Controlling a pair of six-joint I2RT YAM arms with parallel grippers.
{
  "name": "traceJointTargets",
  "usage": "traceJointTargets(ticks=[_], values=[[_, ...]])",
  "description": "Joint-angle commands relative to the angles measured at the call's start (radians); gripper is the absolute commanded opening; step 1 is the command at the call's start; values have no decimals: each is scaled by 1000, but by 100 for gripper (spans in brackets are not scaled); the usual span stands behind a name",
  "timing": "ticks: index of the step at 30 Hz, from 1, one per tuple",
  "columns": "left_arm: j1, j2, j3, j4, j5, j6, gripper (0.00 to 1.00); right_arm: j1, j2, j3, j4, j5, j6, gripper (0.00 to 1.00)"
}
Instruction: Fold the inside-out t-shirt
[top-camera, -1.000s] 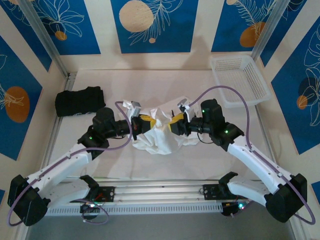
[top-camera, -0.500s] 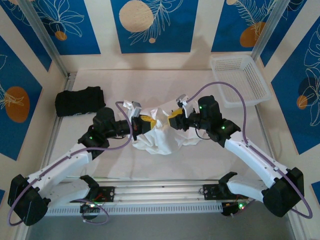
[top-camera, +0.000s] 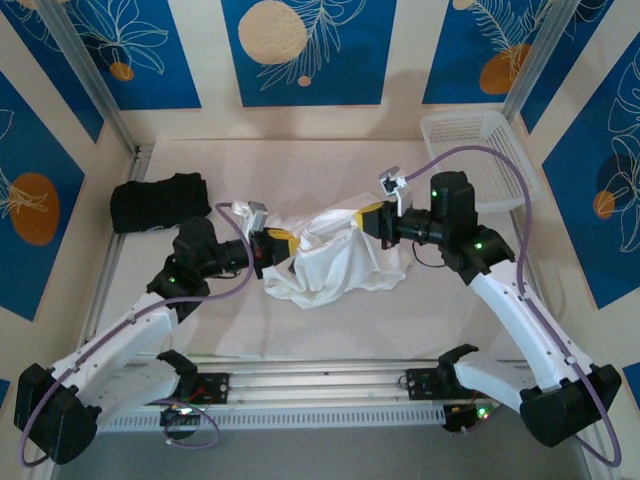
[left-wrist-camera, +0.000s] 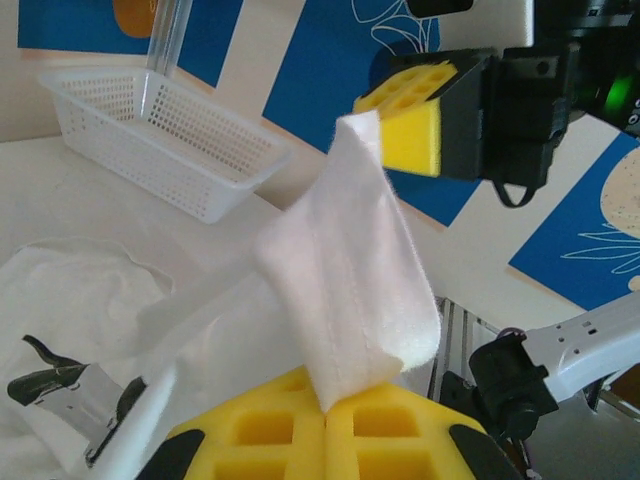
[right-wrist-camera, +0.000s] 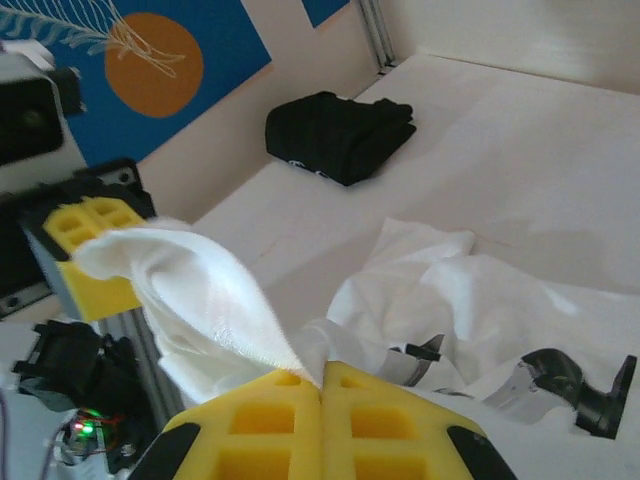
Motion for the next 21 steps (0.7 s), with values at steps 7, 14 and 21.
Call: traceJointTargets(ticks=[7,14,21], values=[[36,-28,-28,61,63,-50,0,-75,60,120,-266,-37,-2,0],[47,-39,-43,-15,22,-19,0,-119,74,119,-232,-93,46,0],[20,16,-55,-79,-39,32,4,-54,107,83,-115,-301,116,0]])
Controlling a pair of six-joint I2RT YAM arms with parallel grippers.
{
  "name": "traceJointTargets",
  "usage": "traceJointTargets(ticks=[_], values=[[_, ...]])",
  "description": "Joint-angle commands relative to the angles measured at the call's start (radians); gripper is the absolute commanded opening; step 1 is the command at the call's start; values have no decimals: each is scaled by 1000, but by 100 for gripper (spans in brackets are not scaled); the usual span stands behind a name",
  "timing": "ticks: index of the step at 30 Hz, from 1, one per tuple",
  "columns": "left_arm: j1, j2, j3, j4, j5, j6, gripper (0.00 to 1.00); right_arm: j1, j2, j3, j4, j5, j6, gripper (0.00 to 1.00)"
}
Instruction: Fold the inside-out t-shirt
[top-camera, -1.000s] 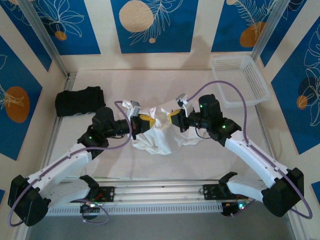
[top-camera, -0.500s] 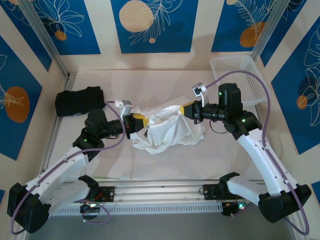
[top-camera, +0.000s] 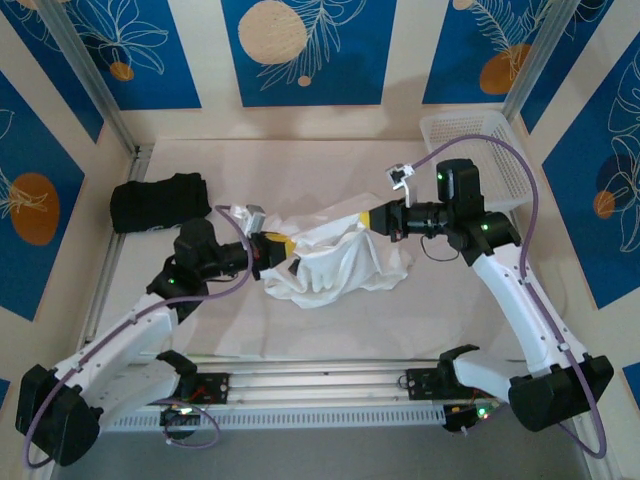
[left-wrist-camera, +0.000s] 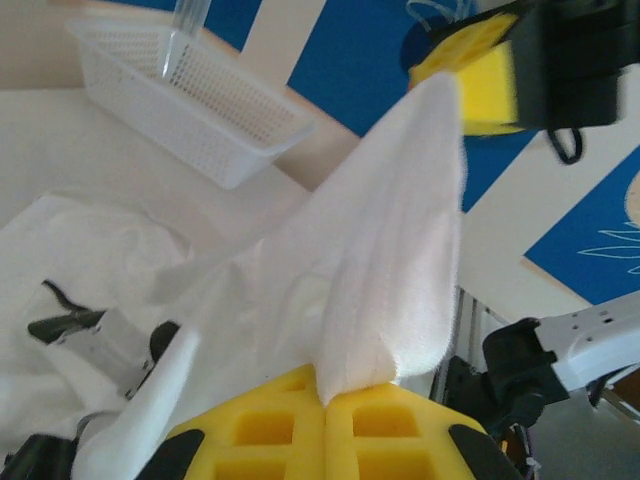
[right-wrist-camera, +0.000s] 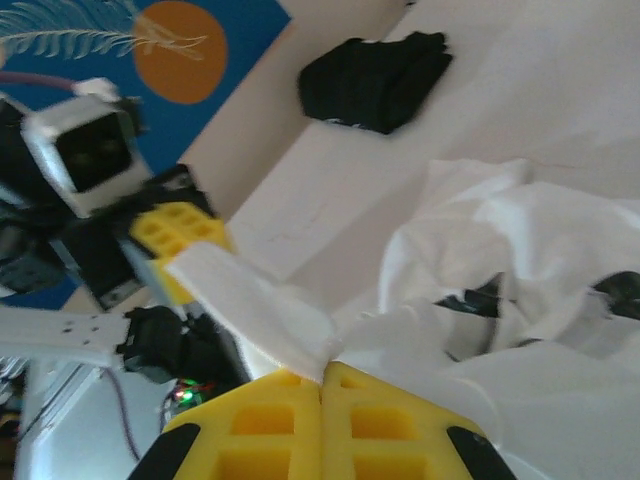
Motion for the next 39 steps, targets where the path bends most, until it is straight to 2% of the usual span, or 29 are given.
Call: traceJointTargets(ticks=[1,7,13,15,18,20,24,26,35,39], values=[[-16,8,-23,-20,-38,46,5,30,20,-17,62,-111,56,0],[-61,32,-29,-34,-71,80,16,82,58,-10,78,-59,93,0],[-114,18,9,-161,-192,135,46,118,81,14,66,10,104,0],[-125,20,34,-211,-274,130,49,129,86,19,64,20,99,0],[-128,42,55,-234,-327,123,52,137,88,17,66,25,93,0],[-128,65,61,-222,-326,131,46,137,87,13,66,29,90,0],[-128,95,74,-167,-232,108,11,136,81,16,19,107,58,0],[-128,87,70,-124,-182,82,0,136,78,8,-5,170,39,0],[-127,7,21,176,63,-97,0,119,85,-40,-26,438,80,0],[-125,2,-2,360,132,-190,0,121,76,-62,-12,469,75,3]])
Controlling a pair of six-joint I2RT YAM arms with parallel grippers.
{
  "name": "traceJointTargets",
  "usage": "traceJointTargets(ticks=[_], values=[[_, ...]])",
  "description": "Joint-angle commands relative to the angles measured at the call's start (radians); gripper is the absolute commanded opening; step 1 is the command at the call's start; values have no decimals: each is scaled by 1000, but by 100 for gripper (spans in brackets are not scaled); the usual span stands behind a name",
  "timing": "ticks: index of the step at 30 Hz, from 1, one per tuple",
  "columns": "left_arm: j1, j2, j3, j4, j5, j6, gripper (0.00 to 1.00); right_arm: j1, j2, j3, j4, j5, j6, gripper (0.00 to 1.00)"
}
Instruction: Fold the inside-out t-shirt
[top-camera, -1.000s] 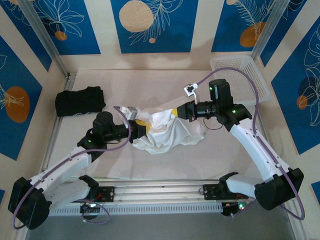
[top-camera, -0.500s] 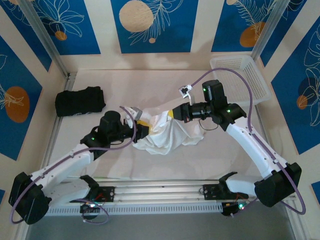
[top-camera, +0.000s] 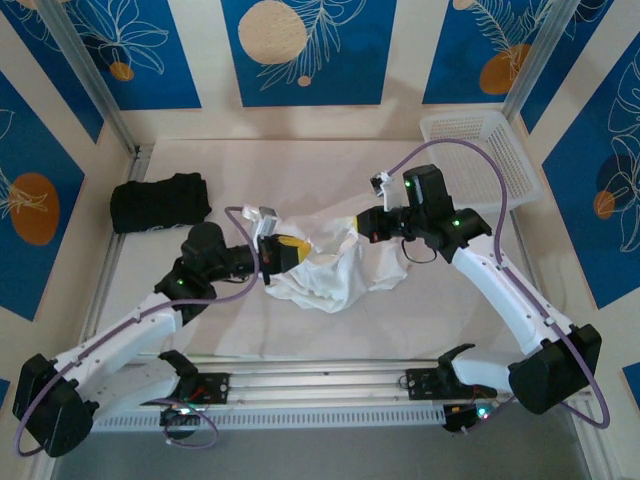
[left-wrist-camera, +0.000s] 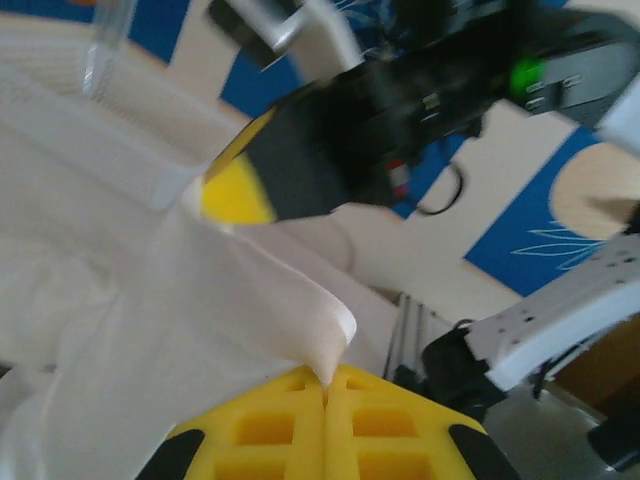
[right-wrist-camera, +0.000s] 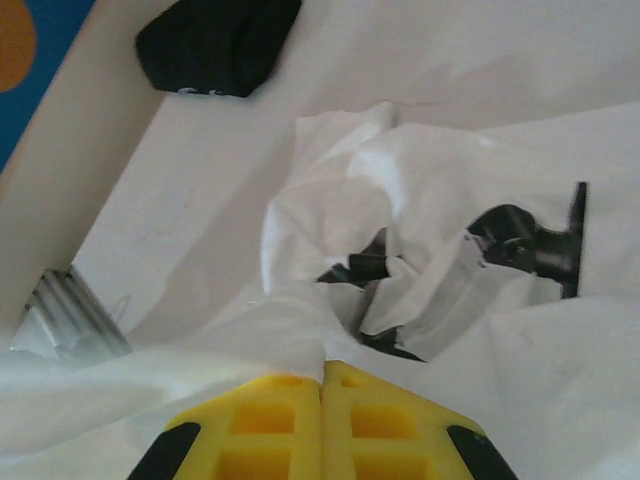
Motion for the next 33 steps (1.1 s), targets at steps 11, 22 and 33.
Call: traceJointTargets(ticks=[11,22,33], values=[[24,-6,9,134,118,-29,0,42,-137,-59,-15,54,-144,27],[28,-11,42,20,124,72,0,197,-278,-199,139,-45,-326,32],[27,-11,62,-23,137,96,0,208,-102,-87,42,-74,-447,47]])
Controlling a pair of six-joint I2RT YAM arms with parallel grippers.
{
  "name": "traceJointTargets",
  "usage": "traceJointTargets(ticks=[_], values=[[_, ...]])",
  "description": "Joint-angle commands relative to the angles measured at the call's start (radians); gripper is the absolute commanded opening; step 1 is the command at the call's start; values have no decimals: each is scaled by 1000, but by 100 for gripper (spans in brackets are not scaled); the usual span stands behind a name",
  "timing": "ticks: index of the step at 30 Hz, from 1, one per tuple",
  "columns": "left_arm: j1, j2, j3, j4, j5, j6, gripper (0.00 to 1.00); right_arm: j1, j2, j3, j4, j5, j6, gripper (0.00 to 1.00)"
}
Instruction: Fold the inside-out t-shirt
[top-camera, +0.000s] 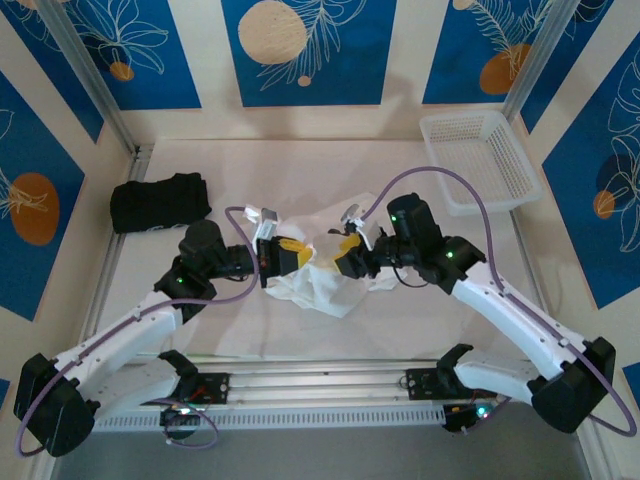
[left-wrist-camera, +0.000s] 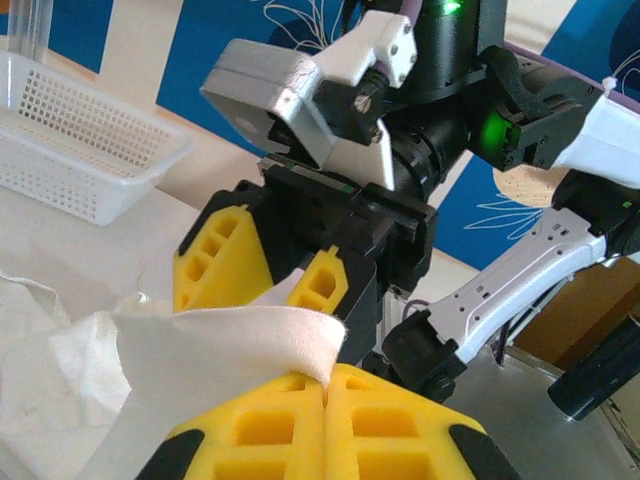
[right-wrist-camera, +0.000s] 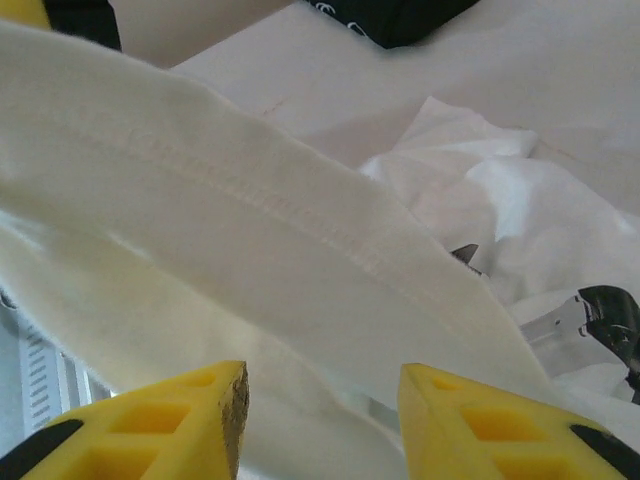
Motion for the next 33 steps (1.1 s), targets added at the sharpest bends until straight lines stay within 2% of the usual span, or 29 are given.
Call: traceJointTargets(ticks=[1,8,11,14,19,23,33], values=[[7,-21,44,-5,28,29,0,4,30,67,-59,-37,-65,48],[8,-24,47,-10,28,37,0,4,116,115,-145,-79,-102,49],[9,-30,47,-19,24,43,0,1,136,126,-173,-101,-104,45],[9,-38,46,-34,11,52,0,-5,134,124,-185,-119,-94,35],[9,-46,48,-73,-27,79,0,-21,92,100,-171,-154,-69,11],[10,-45,55,-122,-87,99,0,-40,23,76,-134,-203,-47,0],[32,-53,51,-137,-237,62,0,-99,-165,-40,-45,-314,-8,0]])
